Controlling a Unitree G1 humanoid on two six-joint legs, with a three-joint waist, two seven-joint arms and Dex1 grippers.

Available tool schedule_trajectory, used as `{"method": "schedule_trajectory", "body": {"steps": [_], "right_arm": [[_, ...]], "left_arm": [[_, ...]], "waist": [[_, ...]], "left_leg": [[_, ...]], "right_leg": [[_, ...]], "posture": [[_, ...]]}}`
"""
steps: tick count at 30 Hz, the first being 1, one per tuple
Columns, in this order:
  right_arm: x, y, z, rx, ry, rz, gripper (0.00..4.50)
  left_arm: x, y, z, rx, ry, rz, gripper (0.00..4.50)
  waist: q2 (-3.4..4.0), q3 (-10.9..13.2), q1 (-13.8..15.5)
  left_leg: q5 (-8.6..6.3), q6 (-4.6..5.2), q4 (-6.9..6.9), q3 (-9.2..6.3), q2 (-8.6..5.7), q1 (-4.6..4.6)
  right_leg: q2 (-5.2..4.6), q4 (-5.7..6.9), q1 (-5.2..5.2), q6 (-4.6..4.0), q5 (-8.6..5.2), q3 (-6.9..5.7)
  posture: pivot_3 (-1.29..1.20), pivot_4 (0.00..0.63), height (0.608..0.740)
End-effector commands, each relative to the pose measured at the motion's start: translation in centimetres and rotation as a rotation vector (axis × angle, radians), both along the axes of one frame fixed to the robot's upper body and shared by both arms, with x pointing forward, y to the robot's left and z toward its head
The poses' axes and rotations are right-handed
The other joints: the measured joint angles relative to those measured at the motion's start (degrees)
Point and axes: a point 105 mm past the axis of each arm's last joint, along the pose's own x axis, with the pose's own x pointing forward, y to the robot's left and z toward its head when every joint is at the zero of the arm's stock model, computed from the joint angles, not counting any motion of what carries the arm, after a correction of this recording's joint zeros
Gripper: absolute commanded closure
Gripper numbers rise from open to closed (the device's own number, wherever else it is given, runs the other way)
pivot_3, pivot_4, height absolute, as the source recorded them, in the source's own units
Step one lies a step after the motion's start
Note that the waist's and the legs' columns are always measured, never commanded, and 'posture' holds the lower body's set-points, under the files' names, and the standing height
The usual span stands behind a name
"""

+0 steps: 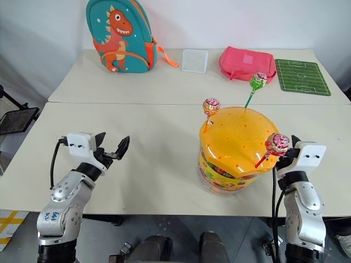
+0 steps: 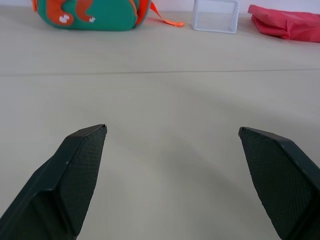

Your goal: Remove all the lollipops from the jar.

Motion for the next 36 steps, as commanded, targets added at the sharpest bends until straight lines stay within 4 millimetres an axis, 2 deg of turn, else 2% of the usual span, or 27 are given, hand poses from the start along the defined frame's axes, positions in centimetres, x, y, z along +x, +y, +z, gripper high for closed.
{"method": "schedule_trajectory", "body": {"steps": [1,5,6,8,9,13,16,19,22,27,30,34,36], "right_arm": [[-0.7,-0.7,1.5,-0.032,-0.044,0.010,0.00],[-2.1,-1.8,2.7,-0.043,-0.042,0.097,0.00],[-2.8,-2.0,3.6,-0.064,-0.075,0.132,0.00],[-4.5,-2.1,5.3,-0.106,-0.133,0.221,0.00],[-5.1,-2.6,5.5,-0.123,-0.100,0.249,0.00],[-9.4,-5.5,9.9,-0.177,-0.134,0.319,0.00],[-12.5,-5.1,11.7,-0.215,-0.133,0.420,0.00],[-14.4,-3.7,12.7,-0.242,-0.135,0.491,0.00],[-16.2,-2.5,13.6,-0.258,-0.145,0.526,0.00],[-19.0,-2.9,14.2,-0.255,-0.123,0.480,0.00],[-20.5,-2.4,13.9,-0.297,-0.106,0.460,0.00],[-20.5,-0.3,12.5,-0.281,-0.061,0.525,0.00],[-20.5,0.0,12.1,-0.271,-0.035,0.545,0.00]], "left_arm": [[0.1,0.5,0.8,0.058,-0.027,-0.012,0.02],[-1.5,-2.0,2.7,-0.012,-0.105,-0.361,0.02],[-2.0,-2.3,2.8,0.055,-0.115,-0.452,0.02],[-2.5,-2.0,2.9,0.083,-0.093,-0.594,0.02],[-2.3,-1.5,3.1,0.087,-0.086,-0.622,0.02],[-1.8,0.4,5.0,0.141,-0.019,-0.829,0.02],[-2.3,0.4,6.1,0.113,0.030,-0.985,0.02],[-2.0,0.1,7.0,0.085,0.035,-1.067,0.02],[-1.4,-0.4,6.8,0.079,0.042,-1.130,0.02],[0.2,-1.3,6.9,0.076,0.006,-1.174,0.02],[0.8,-4.6,8.2,0.049,-0.068,-1.291,0.02],[0.0,-8.2,10.5,0.039,-0.156,-1.446,0.02],[-0.5,-9.4,11.2,0.039,-0.180,-1.498,0.02]], "waist": [[0.00,0.0,0.0],[0.00,0.0,0.1],[0.00,0.0,0.1],[0.04,0.0,0.0],[0.06,0.0,0.0],[0.04,0.0,0.1],[0.03,0.0,0.1],[0.03,0.0,0.1],[-0.01,0.1,0.0],[-0.15,0.1,0.3],[-0.31,0.2,0.9],[-0.40,0.2,0.8],[-0.41,0.2,0.1]], "left_leg": [[0.00,0.00,0.00,0.00,0.00,0.00],[0.00,0.00,0.00,-0.01,-0.01,-0.02],[0.00,0.00,0.00,-0.01,-0.01,-0.03],[0.00,0.00,-0.07,-0.01,0.02,-0.01],[0.00,0.00,-0.07,-0.01,0.02,-0.01],[-0.01,0.02,-0.02,-0.05,0.03,-0.03],[-0.05,0.09,-0.08,-0.04,0.04,0.01],[-0.08,0.14,-0.17,-0.07,0.09,0.02],[-0.10,0.17,-0.12,0.00,0.07,-0.02],[-0.10,0.18,-0.11,0.00,0.07,-0.01],[-0.11,0.20,-0.05,-0.05,0.05,-0.06],[-0.12,0.21,0.02,0.00,0.04,-0.10],[-0.12,0.21,0.00,0.00,0.06,-0.09]], "right_leg": [[0.00,0.00,0.00,0.00,0.00,0.00],[-0.02,-0.06,0.02,0.00,0.00,-0.02],[-0.02,-0.07,0.02,0.00,0.00,-0.02],[0.00,-0.14,0.03,0.00,0.00,-0.02],[0.00,-0.14,0.04,-0.01,0.00,-0.02],[0.01,-0.27,0.15,-0.01,0.00,-0.06],[-0.01,-0.35,0.20,-0.01,0.00,-0.04],[0.00,-0.53,0.26,-0.01,0.00,-0.06],[-0.02,-0.56,0.25,0.01,0.01,-0.02],[-0.02,-0.56,0.26,0.02,0.01,-0.02],[-0.03,-0.55,0.27,0.06,0.03,-0.04],[-0.02,-0.56,0.28,0.11,0.06,0.01],[-0.01,-0.52,0.25,0.11,0.06,0.02]], "posture": [[0.00,0.150,0.740],[0.00,0.150,0.740],[0.00,0.150,0.740],[0.00,0.150,0.740],[0.00,0.150,0.740],[0.00,0.150,0.740],[0.00,0.150,0.740],[0.00,0.150,0.740],[0.00,0.150,0.740],[0.00,0.150,0.740],[0.00,0.150,0.740],[0.00,0.150,0.740],[0.00,0.150,0.740]]}}
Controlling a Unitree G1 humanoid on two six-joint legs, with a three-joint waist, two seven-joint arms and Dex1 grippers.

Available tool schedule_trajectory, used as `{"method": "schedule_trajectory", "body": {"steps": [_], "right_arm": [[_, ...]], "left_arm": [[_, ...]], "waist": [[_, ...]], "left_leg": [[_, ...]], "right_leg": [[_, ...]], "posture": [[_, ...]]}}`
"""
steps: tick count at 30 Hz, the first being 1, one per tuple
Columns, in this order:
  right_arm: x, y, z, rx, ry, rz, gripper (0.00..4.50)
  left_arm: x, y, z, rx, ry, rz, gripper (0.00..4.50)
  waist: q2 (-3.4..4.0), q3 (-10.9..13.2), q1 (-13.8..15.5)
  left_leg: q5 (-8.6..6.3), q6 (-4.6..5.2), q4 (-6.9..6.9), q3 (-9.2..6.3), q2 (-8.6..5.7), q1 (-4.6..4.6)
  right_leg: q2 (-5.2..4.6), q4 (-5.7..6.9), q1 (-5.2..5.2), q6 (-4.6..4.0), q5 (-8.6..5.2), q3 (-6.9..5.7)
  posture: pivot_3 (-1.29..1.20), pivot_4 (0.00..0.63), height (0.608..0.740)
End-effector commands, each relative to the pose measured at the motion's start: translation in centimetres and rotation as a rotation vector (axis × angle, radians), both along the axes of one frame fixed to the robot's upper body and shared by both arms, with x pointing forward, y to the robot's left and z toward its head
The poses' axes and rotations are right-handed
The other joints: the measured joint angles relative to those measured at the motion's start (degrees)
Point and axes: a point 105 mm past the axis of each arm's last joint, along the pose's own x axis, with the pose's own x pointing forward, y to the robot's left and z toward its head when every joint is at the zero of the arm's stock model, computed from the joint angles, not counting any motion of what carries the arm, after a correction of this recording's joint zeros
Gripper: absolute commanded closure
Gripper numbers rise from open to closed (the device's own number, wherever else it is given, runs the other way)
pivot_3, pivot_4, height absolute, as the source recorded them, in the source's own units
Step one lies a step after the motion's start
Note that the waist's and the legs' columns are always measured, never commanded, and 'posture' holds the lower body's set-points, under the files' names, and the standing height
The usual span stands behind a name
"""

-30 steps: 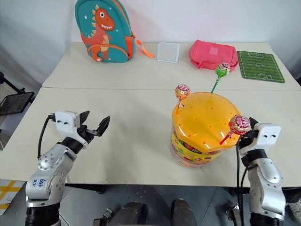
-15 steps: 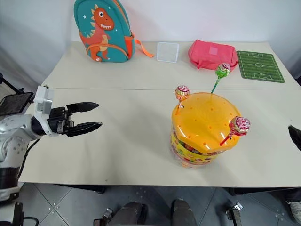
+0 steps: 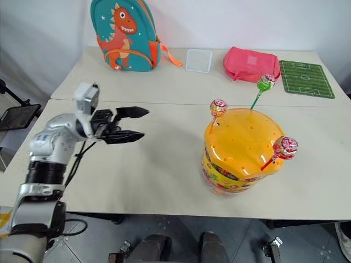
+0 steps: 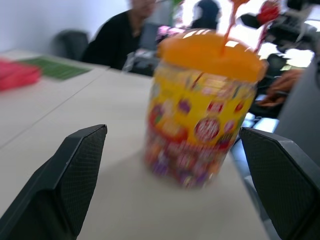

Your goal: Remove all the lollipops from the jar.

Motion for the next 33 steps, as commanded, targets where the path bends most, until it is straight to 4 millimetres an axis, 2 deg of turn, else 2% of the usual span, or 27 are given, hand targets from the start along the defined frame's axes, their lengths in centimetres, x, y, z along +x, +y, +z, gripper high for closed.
{"method": "schedule_trajectory", "body": {"steps": [1,4,6,11,14,17,20,25,31,32,33], "right_arm": [[-0.1,0.5,-0.1,-0.003,-0.004,0.013,0.00],[0.1,-0.6,-0.8,0.019,0.016,-0.021,0.00],[0.3,-0.7,-1.5,0.032,0.042,-0.018,0.00],[0.8,-0.9,-2.2,0.061,0.042,-0.021,0.00],[0.9,-0.7,-2.3,0.069,0.033,-0.023,0.00],[0.7,-0.8,-2.4,0.070,0.032,-0.027,0.00],[0.7,-0.6,-2.5,0.074,0.031,-0.025,0.00],[0.8,-0.2,-2.3,0.089,0.015,-0.018,0.00],[1.0,-0.1,-2.5,0.102,0.015,-0.007,0.00],[1.1,-0.1,-2.6,0.104,0.016,-0.005,0.00],[1.1,0.0,-2.6,0.107,0.017,-0.002,0.00]], "left_arm": [[-1.4,-2.3,2.3,-0.027,-0.087,-0.119,0.02],[-2.0,-5.7,3.5,-0.055,-0.140,-0.205,0.02],[-2.2,-7.3,4.0,-0.066,-0.137,-0.237,0.02],[-3.2,-9.3,4.3,-0.059,-0.130,-0.320,0.02],[-2.4,-10.7,3.9,-0.021,-0.139,-0.270,0.02],[-3.4,-11.5,3.9,-0.011,-0.145,-0.329,0.02],[-3.3,-12.3,4.1,-0.017,-0.132,-0.322,0.88],[-3.7,-12.3,4.5,-0.030,-0.135,-0.366,2.41],[-4.1,-11.8,6.3,-0.100,-0.096,-0.422,4.28],[-4.1,-11.8,6.6,-0.111,-0.088,-0.425,4.47],[-4.1,-11.6,7.1,-0.132,-0.072,-0.430,4.47]], "waist": [[0.00,0.0,-0.5],[-0.03,0.0,-0.3],[-0.06,0.0,-0.1],[-0.06,0.0,-0.4],[-0.05,0.0,-0.2],[-0.06,0.0,-0.1],[-0.06,0.0,0.0],[-0.05,0.0,-0.1],[-0.05,0.0,-0.2],[-0.05,0.0,-0.2],[-0.05,0.0,-0.1]], "left_leg": [[0.00,0.00,-0.02,0.00,0.00,0.01],[0.00,0.00,-0.01,0.02,0.00,0.02],[0.00,0.00,0.06,0.02,-0.02,0.00],[0.00,0.00,0.03,0.03,-0.02,0.01],[0.01,-0.01,0.04,0.03,-0.01,0.02],[0.01,-0.01,0.08,0.03,-0.02,0.00],[0.01,-0.01,0.08,0.03,-0.02,0.00],[0.01,-0.01,0.06,0.03,-0.02,0.01],[0.01,-0.01,0.07,0.03,-0.02,0.01],[0.01,-0.01,0.07,0.03,-0.02,0.00],[0.01,-0.01,0.08,0.03,-0.02,0.00]], "right_leg": [[0.00,0.01,0.00,0.00,0.00,0.01],[0.00,0.03,-0.01,0.00,0.00,-0.01],[0.00,0.01,0.02,0.01,0.00,-0.01],[0.02,0.02,-0.01,0.02,0.01,0.01],[0.02,0.03,-0.01,0.02,0.01,0.01],[0.02,0.01,0.00,0.02,0.01,0.03],[0.01,0.01,0.00,0.02,0.01,0.01],[0.02,0.02,-0.01,0.02,0.01,0.01],[0.02,0.02,-0.01,0.02,0.01,0.01],[0.02,0.03,-0.01,0.02,0.01,0.01],[0.02,0.02,-0.01,0.02,0.01,0.01]], "posture": [[0.00,0.150,0.740],[0.00,0.150,0.740],[0.00,0.150,0.740],[0.00,0.150,0.740],[0.00,0.150,0.740],[0.00,0.150,0.740],[0.00,0.150,0.740],[0.00,0.150,0.740],[0.00,0.150,0.740],[0.00,0.150,0.740],[0.00,0.150,0.740]]}}
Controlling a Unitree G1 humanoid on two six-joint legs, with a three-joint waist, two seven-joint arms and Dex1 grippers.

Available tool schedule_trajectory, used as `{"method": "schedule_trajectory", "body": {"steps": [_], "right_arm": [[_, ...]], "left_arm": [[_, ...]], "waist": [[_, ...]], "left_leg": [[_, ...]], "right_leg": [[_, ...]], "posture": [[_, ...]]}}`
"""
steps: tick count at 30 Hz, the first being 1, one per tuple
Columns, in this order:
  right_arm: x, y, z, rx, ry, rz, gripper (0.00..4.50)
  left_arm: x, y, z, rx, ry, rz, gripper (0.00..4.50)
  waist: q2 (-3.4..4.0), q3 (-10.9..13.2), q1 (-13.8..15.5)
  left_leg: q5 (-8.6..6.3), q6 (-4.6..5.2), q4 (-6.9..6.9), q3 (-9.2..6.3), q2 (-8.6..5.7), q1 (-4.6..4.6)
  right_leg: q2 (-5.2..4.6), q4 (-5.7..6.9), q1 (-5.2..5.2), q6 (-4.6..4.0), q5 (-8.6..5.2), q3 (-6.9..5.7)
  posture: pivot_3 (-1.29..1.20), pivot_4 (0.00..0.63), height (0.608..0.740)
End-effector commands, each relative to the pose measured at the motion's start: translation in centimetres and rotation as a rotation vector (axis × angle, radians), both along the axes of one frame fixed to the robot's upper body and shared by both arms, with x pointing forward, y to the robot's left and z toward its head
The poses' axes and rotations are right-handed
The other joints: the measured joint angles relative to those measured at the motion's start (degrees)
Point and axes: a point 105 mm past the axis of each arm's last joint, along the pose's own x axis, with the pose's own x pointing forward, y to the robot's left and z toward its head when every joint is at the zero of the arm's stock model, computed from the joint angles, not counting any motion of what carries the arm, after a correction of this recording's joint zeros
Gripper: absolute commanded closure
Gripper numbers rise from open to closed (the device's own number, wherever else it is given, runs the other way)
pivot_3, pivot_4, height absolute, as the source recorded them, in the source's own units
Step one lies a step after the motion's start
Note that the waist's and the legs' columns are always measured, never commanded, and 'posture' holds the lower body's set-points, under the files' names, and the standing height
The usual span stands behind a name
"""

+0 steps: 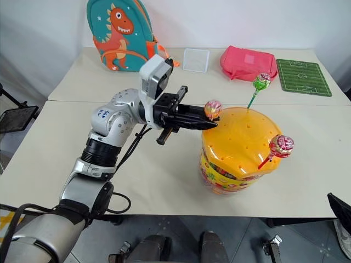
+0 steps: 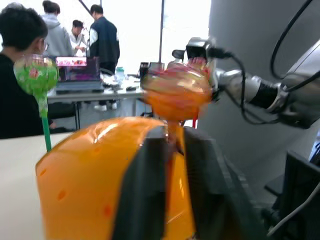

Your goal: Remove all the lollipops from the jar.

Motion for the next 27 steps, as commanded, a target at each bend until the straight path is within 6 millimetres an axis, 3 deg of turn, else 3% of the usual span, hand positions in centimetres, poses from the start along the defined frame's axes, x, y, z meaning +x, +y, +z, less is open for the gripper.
{"method": "schedule_trajectory", "body": {"steps": [1,5,9,11,12,15,17,21,25,27], "right_arm": [[0.1,0.3,0.2,0.007,-0.017,0.011,0.00],[0.4,0.3,-0.2,0.025,-0.005,0.023,0.00],[0.9,0.6,-0.3,0.029,-0.013,0.044,0.00],[1.7,1.2,0.0,0.029,-0.026,0.083,0.00],[2.2,1.5,0.1,0.030,-0.030,0.108,0.00],[2.9,2.1,0.2,0.013,-0.023,0.160,0.00],[3.4,2.3,0.5,0.007,-0.042,0.173,0.00],[3.8,3.2,-0.1,0.013,-0.016,0.228,0.00],[4.0,3.4,-0.9,-0.008,0.027,0.268,0.00],[4.0,3.4,-1.2,-0.029,0.042,0.286,0.00]], "left_arm": [[-0.4,0.7,3.7,-0.117,0.071,-0.058,4.47],[1.0,2.0,7.9,-0.293,0.229,-0.023,4.47],[2.7,3.6,8.3,-0.272,0.263,0.111,4.47],[5.9,5.3,6.2,-0.134,0.250,0.403,4.47],[7.5,7.2,4.7,-0.045,0.258,0.569,4.47],[9.0,11.1,1.5,0.136,0.157,0.831,4.47],[9.9,15.3,-1.7,0.297,0.185,1.043,4.47],[8.1,23.1,-7.0,0.631,0.260,1.298,4.47],[5.6,27.6,-8.9,0.759,0.387,1.426,4.47],[3.8,30.1,-11.0,0.880,0.450,1.478,4.47]], "waist": [[0.00,0.0,0.1],[-0.01,0.0,0.0],[0.02,0.0,-0.3],[0.00,0.0,-0.5],[0.01,0.0,-0.7],[0.15,-0.1,-1.2],[0.16,-0.1,-1.0],[0.04,0.0,-0.5],[-0.01,0.0,0.3],[-0.02,0.0,0.7]], "left_leg": [[0.00,0.00,0.01,0.00,0.00,0.00],[0.00,0.00,0.05,-0.01,-0.01,-0.02],[0.00,0.00,0.00,0.00,0.00,0.07],[0.02,-0.04,0.01,0.02,-0.01,0.09],[0.03,-0.05,0.01,0.05,-0.01,0.10],[0.07,-0.13,-0.12,0.09,0.00,0.25],[0.07,-0.15,-0.13,-0.02,0.00,0.17],[0.06,-0.14,-0.13,-0.08,0.00,0.01],[0.00,-0.07,-0.06,-0.15,-0.03,-0.06],[-0.01,-0.04,0.03,-0.18,-0.05,-0.03]], "right_leg": [[0.00,0.01,0.00,0.00,0.00,0.00],[-0.01,0.03,0.00,0.00,0.00,-0.02],[0.00,0.13,-0.03,0.00,0.00,0.01],[0.01,0.32,-0.12,0.00,0.00,0.03],[0.03,0.34,-0.14,0.00,0.00,0.06],[0.04,0.47,-0.19,-0.01,-0.01,0.16],[0.03,0.56,-0.27,-0.04,-0.02,0.10],[-0.01,0.61,-0.31,-0.04,-0.02,0.08],[-0.07,0.51,-0.24,-0.04,-0.02,0.07],[-0.08,0.31,-0.13,-0.04,-0.02,0.07]], "posture": [[0.00,0.150,0.740],[0.00,0.150,0.740],[0.00,0.150,0.740],[0.00,0.150,0.740],[0.00,0.150,0.740],[0.00,0.150,0.740],[0.00,0.150,0.740],[0.00,0.150,0.740],[0.00,0.150,0.740],[0.00,0.150,0.740]]}}
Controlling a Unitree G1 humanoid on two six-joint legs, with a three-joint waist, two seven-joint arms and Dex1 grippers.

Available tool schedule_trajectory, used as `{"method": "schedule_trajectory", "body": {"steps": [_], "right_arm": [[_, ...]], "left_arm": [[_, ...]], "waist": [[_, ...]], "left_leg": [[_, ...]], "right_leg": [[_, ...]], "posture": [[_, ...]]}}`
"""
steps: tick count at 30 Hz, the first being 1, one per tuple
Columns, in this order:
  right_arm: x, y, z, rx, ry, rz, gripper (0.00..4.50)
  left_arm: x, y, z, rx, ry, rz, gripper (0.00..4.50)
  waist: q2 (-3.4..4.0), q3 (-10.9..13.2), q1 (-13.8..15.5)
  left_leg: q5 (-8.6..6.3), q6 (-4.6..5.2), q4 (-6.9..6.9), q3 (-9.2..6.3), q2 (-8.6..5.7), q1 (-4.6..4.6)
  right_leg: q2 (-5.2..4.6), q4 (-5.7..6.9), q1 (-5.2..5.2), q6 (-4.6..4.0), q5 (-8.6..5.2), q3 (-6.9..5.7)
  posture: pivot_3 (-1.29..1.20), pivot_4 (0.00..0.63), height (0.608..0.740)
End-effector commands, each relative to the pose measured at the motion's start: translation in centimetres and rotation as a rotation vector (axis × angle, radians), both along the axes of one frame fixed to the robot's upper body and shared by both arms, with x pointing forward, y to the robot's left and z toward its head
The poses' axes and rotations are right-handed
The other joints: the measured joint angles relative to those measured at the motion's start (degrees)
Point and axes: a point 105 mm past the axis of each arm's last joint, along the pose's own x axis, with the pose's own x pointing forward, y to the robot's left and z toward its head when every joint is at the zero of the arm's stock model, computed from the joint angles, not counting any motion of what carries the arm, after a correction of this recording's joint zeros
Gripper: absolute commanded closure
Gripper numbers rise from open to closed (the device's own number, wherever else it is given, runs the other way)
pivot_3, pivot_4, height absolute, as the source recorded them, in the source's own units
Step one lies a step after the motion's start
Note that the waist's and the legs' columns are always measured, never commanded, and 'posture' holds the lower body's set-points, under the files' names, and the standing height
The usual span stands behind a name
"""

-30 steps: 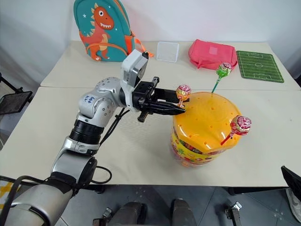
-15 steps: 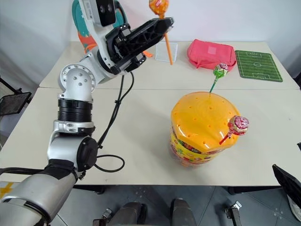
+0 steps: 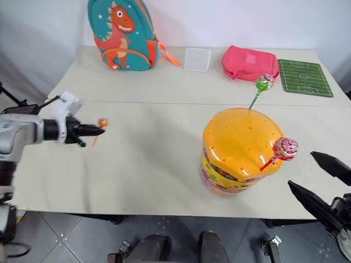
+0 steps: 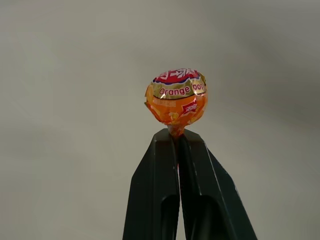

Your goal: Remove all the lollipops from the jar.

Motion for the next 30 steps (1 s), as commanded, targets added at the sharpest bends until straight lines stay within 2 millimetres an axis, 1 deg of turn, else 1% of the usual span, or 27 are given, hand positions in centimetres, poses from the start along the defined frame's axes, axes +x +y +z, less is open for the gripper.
{"method": "schedule_trajectory", "body": {"steps": [1,2,5,7,8,12,14,16,17,18,19,20,22,23,26,27,29,30], "right_arm": [[-0.1,-0.1,-0.2,-0.041,0.007,0.021,0.00],[-0.2,-0.2,-0.3,-0.049,0.010,0.027,0.00],[-0.3,-0.2,-0.4,-0.083,0.021,0.051,0.00],[-0.4,-0.1,-0.6,-0.113,0.027,0.074,0.00],[-0.5,-0.1,-0.7,-0.130,0.036,0.087,0.00],[-0.5,-0.3,-0.6,-0.155,0.037,0.109,0.00],[-0.3,-0.4,-0.5,-0.158,0.034,0.117,0.00],[-0.4,-0.4,-0.6,-0.170,0.032,0.129,0.00],[-0.5,-0.4,-0.7,-0.175,0.035,0.133,0.00],[-0.5,-0.4,-0.8,-0.180,0.037,0.135,0.00],[-0.5,-0.5,-0.8,-0.183,0.039,0.136,0.00],[-0.5,-0.6,-0.9,-0.184,0.039,0.135,0.00],[-0.5,-0.9,-0.9,-0.187,0.040,0.132,0.00],[-0.4,-1.1,-0.9,-0.187,0.040,0.130,0.00],[-0.5,-1.3,-1.0,-0.185,0.043,0.120,0.00],[-0.4,-1.6,-1.0,-0.181,0.042,0.101,0.00],[-0.4,-2.7,-0.9,-0.169,0.045,0.052,0.00],[-0.3,-3.2,-0.7,-0.162,0.041,0.020,0.00]], "left_arm": [[-2.3,2.5,-1.2,0.091,0.082,0.065,4.47],[-3.2,3.3,-2.0,0.122,0.115,0.082,4.47],[-4.8,4.0,-3.8,0.125,0.150,0.104,4.47],[-5.1,3.9,-4.1,0.103,0.145,0.115,3.98],[-5.1,3.8,-4.1,0.093,0.139,0.117,3.81],[-5.1,3.6,-4.0,0.081,0.114,0.124,2.65],[-5.2,3.5,-3.4,0.058,0.102,0.103,2.04],[-4.9,3.8,-2.3,0.041,0.063,0.100,1.42],[-4.9,3.9,-1.9,0.035,0.049,0.083,1.04],[-5.0,3.7,-1.3,0.019,0.032,0.045,0.81],[-5.1,3.5,-1.0,0.008,0.022,0.015,0.81],[-5.0,3.5,-0.1,-0.005,-0.011,-0.020,0.81],[-5.0,4.2,1.2,-0.031,-0.036,-0.031,0.81],[-4.9,4.2,1.8,-0.035,-0.067,-0.070,0.81],[-5.3,3.8,3.0,-0.081,-0.097,-0.167,0.81],[-5.2,3.3,3.6,-0.091,-0.134,-0.223,0.81],[-4.3,1.3,5.6,-0.128,-0.285,-0.364,0.81],[-4.0,-0.3,6.7,-0.159,-0.380,-0.463,0.81]], "waist": [[0.01,0.0,0.1],[0.01,0.0,0.1],[0.03,0.0,0.0],[0.01,0.0,0.3],[0.01,0.0,0.4],[0.01,0.0,0.6],[0.01,0.0,0.5],[0.01,0.0,0.5],[0.01,0.0,0.5],[0.01,0.0,0.5],[0.01,0.0,0.4],[0.01,0.0,0.4],[0.01,0.0,0.3],[0.01,0.0,0.2],[0.03,0.0,-0.1],[0.03,0.0,-0.1],[0.02,0.0,0.2],[0.01,0.0,0.6]], "left_leg": [[0.00,0.00,-0.01,0.01,0.00,0.02],[0.00,0.00,-0.03,0.03,0.00,0.07],[0.00,0.00,-0.10,0.06,0.04,0.11],[0.00,0.00,-0.09,0.04,0.06,0.09],[0.00,0.00,-0.08,0.07,0.06,0.11],[0.00,0.00,-0.08,0.07,0.05,0.09],[0.00,0.00,-0.08,0.10,0.05,0.10],[0.00,0.00,-0.10,0.09,0.06,0.10],[0.00,0.00,-0.11,0.10,0.06,0.10],[0.00,-0.01,-0.11,0.09,0.07,0.10],[0.00,-0.01,-0.11,0.10,0.07,0.10],[0.00,-0.01,-0.11,0.10,0.06,0.10],[0.00,-0.01,-0.12,0.10,0.07,0.10],[0.00,-0.01,-0.12,0.10,0.07,0.10],[0.00,-0.01,-0.13,0.10,0.07,0.11],[0.00,-0.01,-0.13,0.10,0.06,0.11],[0.00,-0.01,-0.13,0.09,0.06,0.09],[0.00,-0.01,-0.08,0.06,0.05,0.08]], "right_leg": [[0.00,-0.03,0.04,0.00,0.00,0.03],[0.00,-0.02,0.05,0.00,0.00,0.04],[0.01,0.01,0.01,-0.03,-0.01,0.06],[0.01,0.02,0.01,-0.05,-0.02,0.05],[0.01,-0.01,0.03,-0.04,-0.02,0.06],[0.01,-0.01,0.02,-0.04,-0.02,0.06],[0.01,0.00,0.02,-0.04,-0.02,0.07],[0.02,0.01,0.00,-0.04,-0.02,0.05],[0.02,0.01,-0.02,-0.04,-0.02,0.05],[0.03,0.01,-0.02,-0.04,-0.02,0.04],[0.02,0.00,-0.02,-0.04,-0.02,0.04],[0.02,0.00,-0.02,-0.05,-0.02,0.04],[0.02,-0.01,-0.02,-0.05,-0.02,0.03],[0.02,-0.03,-0.01,-0.05,-0.02,0.03],[0.02,-0.02,-0.01,-0.05,-0.02,0.03],[0.00,-0.03,-0.01,-0.05,-0.02,0.03],[0.01,-0.03,0.00,-0.05,-0.02,0.01],[0.00,-0.04,0.02,-0.05,-0.02,-0.04]], "posture": [[0.00,0.150,0.740],[0.00,0.150,0.740],[0.00,0.150,0.740],[0.00,0.150,0.740],[0.00,0.150,0.740],[0.00,0.150,0.740],[0.00,0.150,0.740],[0.00,0.150,0.740],[0.00,0.150,0.740],[0.00,0.150,0.740],[0.00,0.150,0.740],[0.00,0.150,0.740],[0.00,0.150,0.740],[0.00,0.150,0.740],[0.00,0.150,0.740],[0.00,0.150,0.740],[0.00,0.150,0.740],[0.00,0.150,0.740]]}}
